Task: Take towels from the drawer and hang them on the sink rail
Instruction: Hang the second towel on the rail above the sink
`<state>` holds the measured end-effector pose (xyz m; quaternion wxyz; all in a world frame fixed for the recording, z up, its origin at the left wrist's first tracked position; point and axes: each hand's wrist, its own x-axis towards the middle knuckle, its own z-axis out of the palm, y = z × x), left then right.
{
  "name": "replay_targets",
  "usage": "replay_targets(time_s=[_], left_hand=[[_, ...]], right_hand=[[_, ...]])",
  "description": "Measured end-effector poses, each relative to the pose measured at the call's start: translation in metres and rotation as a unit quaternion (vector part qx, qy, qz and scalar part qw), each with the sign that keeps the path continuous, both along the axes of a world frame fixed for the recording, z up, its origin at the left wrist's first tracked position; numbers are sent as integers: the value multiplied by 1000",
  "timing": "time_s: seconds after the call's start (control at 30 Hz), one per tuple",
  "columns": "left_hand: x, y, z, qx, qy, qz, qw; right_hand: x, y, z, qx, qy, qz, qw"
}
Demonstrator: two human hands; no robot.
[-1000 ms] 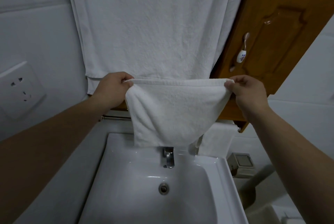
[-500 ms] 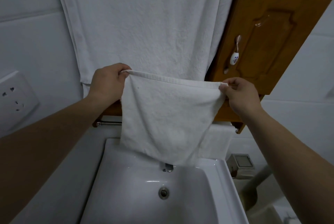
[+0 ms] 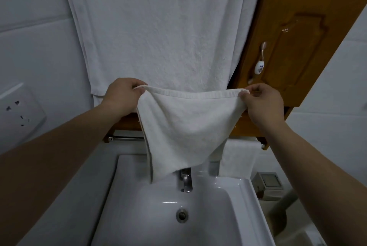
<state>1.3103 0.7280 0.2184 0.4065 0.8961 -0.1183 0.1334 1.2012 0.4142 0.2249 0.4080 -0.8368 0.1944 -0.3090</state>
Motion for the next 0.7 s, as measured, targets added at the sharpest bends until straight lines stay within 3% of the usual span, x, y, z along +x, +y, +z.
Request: replay_targets(time_s=[0.37,0.53,0.7], left_hand=[[0,6,2,-55,24,21,998],[-9,-10,1,-105,63,13,992],[-25,-42,7,-131,82,-40,987]], right_hand=[[1,10,10,49,-12,11,999],[3,24,7,3,-36,-16,999],[-2,66,2,-31,-42,24,998]])
